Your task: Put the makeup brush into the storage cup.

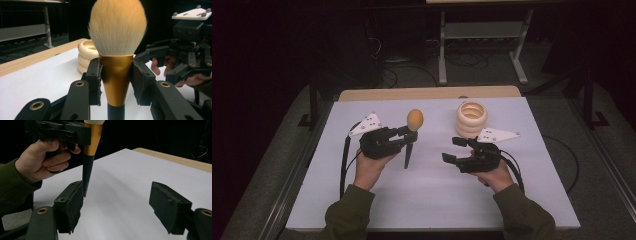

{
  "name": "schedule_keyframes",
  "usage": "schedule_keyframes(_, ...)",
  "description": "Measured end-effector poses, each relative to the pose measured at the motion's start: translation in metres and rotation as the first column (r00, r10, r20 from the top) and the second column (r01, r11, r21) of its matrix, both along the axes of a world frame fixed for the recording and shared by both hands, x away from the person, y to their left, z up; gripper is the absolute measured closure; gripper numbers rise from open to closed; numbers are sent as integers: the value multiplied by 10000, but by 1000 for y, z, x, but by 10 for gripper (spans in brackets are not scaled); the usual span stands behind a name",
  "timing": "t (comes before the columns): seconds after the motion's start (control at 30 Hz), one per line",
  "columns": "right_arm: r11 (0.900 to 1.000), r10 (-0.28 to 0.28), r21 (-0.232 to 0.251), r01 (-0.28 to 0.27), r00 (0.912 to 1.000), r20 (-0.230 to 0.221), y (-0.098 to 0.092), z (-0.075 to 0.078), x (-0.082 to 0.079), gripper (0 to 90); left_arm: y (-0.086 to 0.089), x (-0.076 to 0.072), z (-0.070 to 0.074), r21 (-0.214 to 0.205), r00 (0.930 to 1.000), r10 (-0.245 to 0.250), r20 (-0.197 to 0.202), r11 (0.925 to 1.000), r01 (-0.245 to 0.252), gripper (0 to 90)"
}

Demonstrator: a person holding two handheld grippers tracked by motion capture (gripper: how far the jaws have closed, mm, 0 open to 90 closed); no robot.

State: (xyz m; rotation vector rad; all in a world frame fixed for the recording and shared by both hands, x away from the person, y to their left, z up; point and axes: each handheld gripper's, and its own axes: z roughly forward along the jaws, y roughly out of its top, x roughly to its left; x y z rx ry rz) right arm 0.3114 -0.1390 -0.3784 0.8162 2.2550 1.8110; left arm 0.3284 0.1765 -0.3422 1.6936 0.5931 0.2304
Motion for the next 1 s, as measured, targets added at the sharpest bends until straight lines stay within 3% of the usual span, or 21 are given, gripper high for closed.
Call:
schedule_keyframes(0.4,9983,517,256,-516,9987,-9,33,-1,8,328,-8,-4,-2,-204,9996,-257,101,9995,259,630)
schedule_keyframes(1.0,9945,935,479,-928,9955,-128,68,-3,11,462,-20,-7,-6,-64,9993,-327,186,9994,329,630)
